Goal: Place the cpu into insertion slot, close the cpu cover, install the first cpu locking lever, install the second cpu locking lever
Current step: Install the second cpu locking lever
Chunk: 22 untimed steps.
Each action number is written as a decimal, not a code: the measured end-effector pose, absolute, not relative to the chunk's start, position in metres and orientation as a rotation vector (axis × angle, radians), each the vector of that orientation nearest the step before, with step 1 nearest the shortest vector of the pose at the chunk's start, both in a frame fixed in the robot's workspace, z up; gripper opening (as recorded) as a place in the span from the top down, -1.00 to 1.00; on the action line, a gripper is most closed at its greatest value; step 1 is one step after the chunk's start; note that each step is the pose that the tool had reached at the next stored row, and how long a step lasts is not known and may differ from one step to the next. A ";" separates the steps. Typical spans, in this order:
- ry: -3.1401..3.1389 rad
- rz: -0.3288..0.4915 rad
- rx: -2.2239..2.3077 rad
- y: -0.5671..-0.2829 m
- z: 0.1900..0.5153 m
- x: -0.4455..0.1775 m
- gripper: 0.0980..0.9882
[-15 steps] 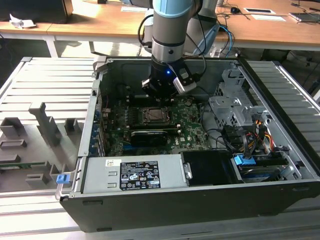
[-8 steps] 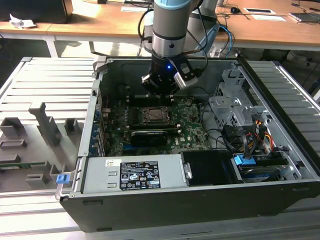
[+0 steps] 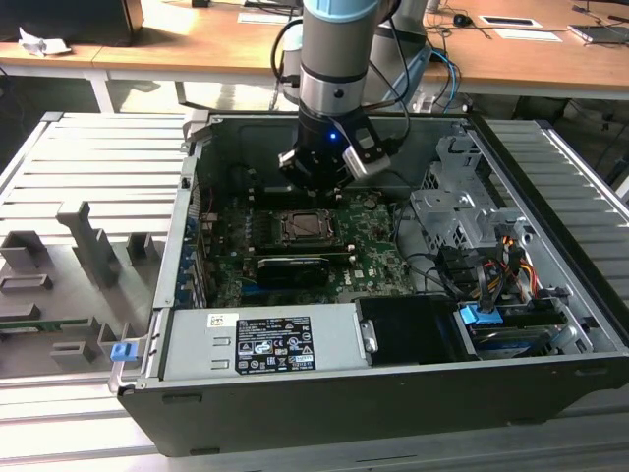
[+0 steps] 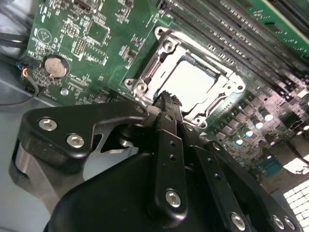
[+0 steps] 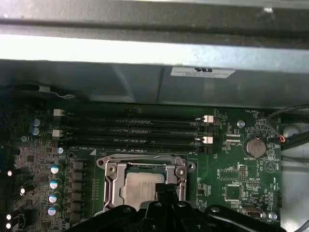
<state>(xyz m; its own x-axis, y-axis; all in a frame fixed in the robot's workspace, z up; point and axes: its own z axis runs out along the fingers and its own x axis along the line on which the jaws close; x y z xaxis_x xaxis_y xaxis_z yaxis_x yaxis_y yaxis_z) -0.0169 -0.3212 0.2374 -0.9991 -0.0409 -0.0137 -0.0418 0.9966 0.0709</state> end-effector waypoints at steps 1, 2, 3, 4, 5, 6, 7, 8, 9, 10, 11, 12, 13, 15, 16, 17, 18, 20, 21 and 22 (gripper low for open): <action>3.127 0.111 -0.065 -0.323 0.237 -0.017 0.98; 3.127 0.111 -0.065 -0.324 0.237 -0.017 0.98; 3.127 0.112 -0.065 -0.326 0.237 -0.017 0.98; 3.127 0.111 -0.065 -0.328 0.237 -0.017 0.98; 3.127 0.111 -0.065 -0.329 0.237 -0.017 0.98; 3.127 0.111 -0.065 -0.330 0.237 -0.017 0.98; 3.127 0.111 -0.065 -0.330 0.238 -0.017 0.98; 3.127 0.111 -0.065 -0.330 0.240 -0.017 0.98; 3.127 0.111 -0.065 -0.330 0.241 -0.017 0.98; 3.127 0.111 -0.065 -0.330 0.243 -0.017 0.98; 3.127 0.111 -0.065 -0.330 0.247 -0.017 0.98; 3.127 0.111 -0.065 -0.330 0.247 -0.017 0.98; 3.127 0.112 -0.065 -0.331 0.247 -0.017 0.98; 3.127 0.111 -0.065 -0.333 0.248 -0.017 0.98; 3.127 0.111 -0.065 -0.334 0.248 -0.017 0.98; 3.127 0.111 -0.065 -0.335 0.248 -0.017 0.98; 3.127 0.111 -0.065 -0.338 0.248 -0.017 0.98; 3.127 0.111 -0.065 -0.343 0.248 -0.017 0.98; 3.127 0.111 -0.065 -0.346 0.248 -0.017 0.98; 3.127 0.111 -0.065 -0.358 0.247 -0.017 0.98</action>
<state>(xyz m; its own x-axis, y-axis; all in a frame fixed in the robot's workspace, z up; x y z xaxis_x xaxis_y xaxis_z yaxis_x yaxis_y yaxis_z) -0.0168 -0.3582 0.2475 -0.9991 -0.0410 -0.0137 -0.0419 0.9966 0.0708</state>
